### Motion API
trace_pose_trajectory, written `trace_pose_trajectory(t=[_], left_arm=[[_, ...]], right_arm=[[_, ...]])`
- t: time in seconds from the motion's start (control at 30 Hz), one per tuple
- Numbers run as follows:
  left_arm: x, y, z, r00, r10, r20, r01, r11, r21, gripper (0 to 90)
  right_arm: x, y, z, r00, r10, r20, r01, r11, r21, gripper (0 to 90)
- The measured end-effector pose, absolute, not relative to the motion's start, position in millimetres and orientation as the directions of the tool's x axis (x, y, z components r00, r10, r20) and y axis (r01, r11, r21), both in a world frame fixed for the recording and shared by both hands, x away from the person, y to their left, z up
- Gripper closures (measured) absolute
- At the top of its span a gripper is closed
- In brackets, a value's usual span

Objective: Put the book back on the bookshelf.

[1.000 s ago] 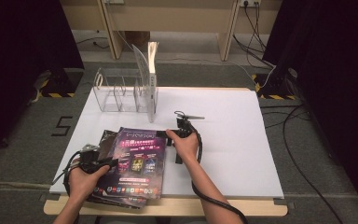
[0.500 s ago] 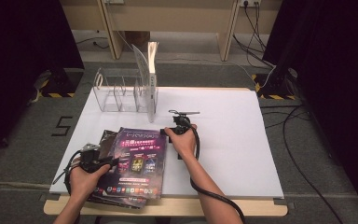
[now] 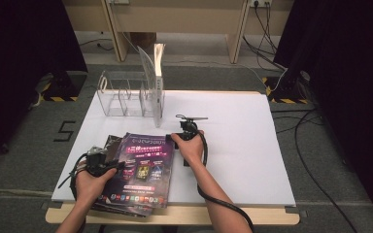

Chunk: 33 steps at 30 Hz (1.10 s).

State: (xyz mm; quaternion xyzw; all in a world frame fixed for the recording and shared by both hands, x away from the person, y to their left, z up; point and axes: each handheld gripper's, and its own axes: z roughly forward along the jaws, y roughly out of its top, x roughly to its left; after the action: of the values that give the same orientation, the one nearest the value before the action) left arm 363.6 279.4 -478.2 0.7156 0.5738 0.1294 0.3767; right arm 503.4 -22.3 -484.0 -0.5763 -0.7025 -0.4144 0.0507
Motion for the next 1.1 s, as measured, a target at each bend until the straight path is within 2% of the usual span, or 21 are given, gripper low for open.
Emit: trace_pose_trajectory(t=[0.1,0.2,0.43,0.53,0.67,1.0,1.1], left_arm=[[363.8,278.0,-477.5,0.300,0.923,-0.241,0.727,-0.058,0.684,64.7],[363.6,277.5,-477.4,0.295,0.926,-0.237,0.727,-0.056,0.685,65.3],[363.7,276.1,-477.6,0.292,0.927,-0.237,0.725,-0.052,0.687,65.7],[363.8,276.2,-477.5,0.293,0.926,-0.237,0.725,-0.053,0.686,65.7],[363.2,276.9,-477.6,0.296,0.927,-0.232,0.722,-0.058,0.690,65.7],[363.5,276.2,-477.5,0.298,0.927,-0.228,0.721,-0.062,0.690,66.0],[363.5,276.4,-477.8,0.299,0.926,-0.231,0.719,-0.060,0.692,66.0]], right_arm=[[493.7,-28.2,-471.2,-0.338,0.753,0.564,0.832,-0.041,0.553,68.0],[490.0,-30.4,-462.7,-0.350,0.727,0.591,0.827,-0.056,0.559,69.3],[481.5,-32.1,-455.0,-0.379,0.730,0.569,0.833,0.002,0.553,68.4],[477.5,-29.6,-460.9,-0.379,0.707,0.598,0.862,0.036,0.505,70.3],[473.7,-25.4,-461.1,-0.393,0.717,0.575,0.848,0.040,0.529,75.6],[469.7,-22.1,-443.2,-0.449,0.688,0.570,0.844,0.118,0.523,76.9],[469.6,-24.0,-439.7,-0.436,0.671,0.600,0.858,0.110,0.501,78.3]])
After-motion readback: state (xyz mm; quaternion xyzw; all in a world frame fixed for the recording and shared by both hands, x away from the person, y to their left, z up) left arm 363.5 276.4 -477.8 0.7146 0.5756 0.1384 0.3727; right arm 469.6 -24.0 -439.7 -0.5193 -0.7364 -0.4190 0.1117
